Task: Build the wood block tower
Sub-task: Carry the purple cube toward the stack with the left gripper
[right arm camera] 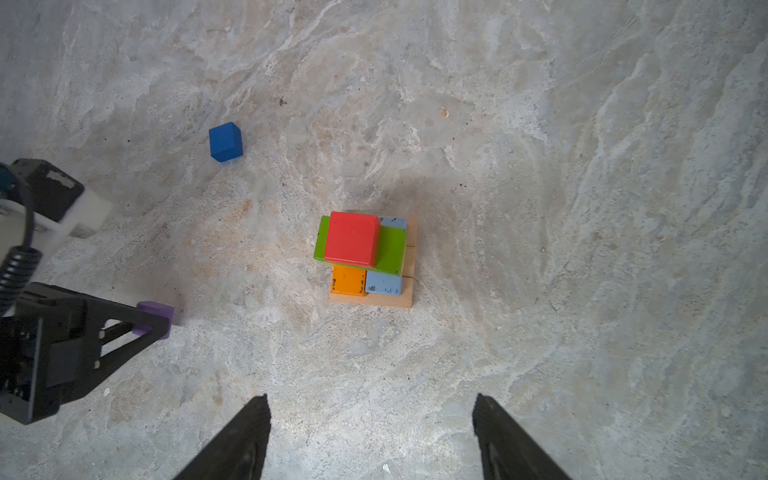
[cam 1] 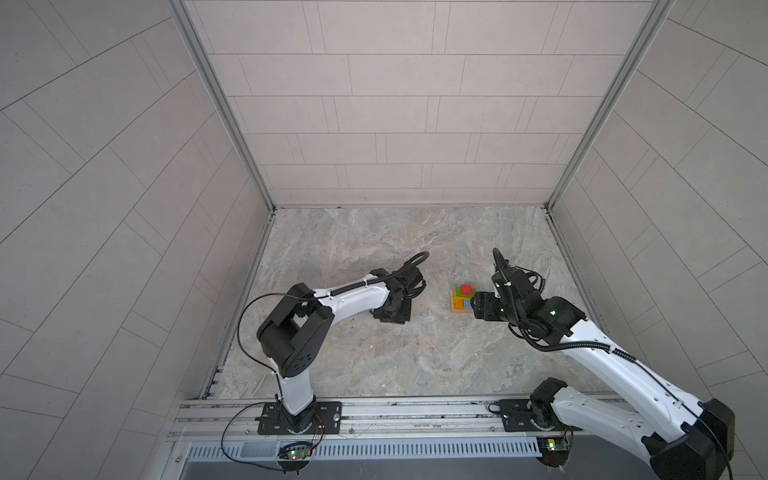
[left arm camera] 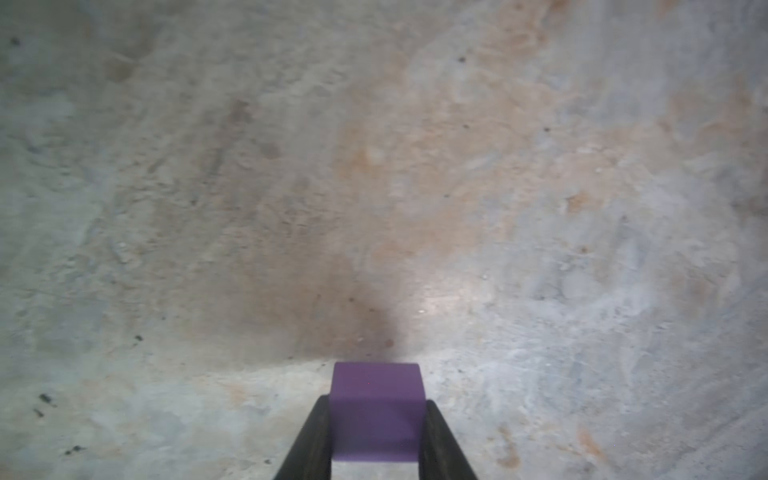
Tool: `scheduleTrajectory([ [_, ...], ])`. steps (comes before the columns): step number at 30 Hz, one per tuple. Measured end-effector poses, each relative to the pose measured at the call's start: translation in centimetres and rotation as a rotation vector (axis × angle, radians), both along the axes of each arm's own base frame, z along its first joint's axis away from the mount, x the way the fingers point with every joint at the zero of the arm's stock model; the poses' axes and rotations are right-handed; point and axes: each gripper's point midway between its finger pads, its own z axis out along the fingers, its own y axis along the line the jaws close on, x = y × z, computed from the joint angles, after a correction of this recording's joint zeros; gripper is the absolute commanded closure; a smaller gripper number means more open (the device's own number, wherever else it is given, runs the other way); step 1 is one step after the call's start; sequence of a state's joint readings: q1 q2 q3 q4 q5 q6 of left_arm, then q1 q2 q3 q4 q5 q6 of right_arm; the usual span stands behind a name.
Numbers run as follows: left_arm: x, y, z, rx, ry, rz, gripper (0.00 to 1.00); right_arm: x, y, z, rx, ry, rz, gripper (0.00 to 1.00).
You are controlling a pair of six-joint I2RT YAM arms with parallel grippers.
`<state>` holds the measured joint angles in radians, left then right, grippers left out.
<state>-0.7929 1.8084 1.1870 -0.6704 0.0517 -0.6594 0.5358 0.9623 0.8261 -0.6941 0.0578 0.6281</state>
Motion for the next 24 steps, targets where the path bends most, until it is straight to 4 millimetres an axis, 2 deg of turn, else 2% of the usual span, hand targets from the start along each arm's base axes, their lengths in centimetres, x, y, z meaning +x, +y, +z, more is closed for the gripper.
scheduleTrajectory([
  [5, -0.5, -2.9, -0.5, -0.002, 0.003, -0.045, 0.72, -0.4, -0.3, -0.2, -0.012, 0.006, 0.003, 0.22],
  [9, -1.0, -4.3, -1.1, 0.002, 0.009, -0.071, 0.69, -1.2, -0.8, -0.9, -0.028, 0.02, 0.013, 0.22],
  [12, -1.4, -4.7, -1.2, 0.001, 0.013, -0.08, 0.6, -1.7, -0.9, -1.4, -0.034, 0.035, 0.022, 0.22],
  [18, -1.2, -4.8, -0.6, 0.008, 0.011, -0.081, 0.34, -2.5, -0.9, -2.3, -0.018, 0.061, 0.033, 0.22],
  [24, -1.1, -4.2, -0.1, 0.04, 0.008, -0.099, 0.24, -2.9, -0.4, -2.6, 0.013, 0.072, 0.021, 0.22],
])
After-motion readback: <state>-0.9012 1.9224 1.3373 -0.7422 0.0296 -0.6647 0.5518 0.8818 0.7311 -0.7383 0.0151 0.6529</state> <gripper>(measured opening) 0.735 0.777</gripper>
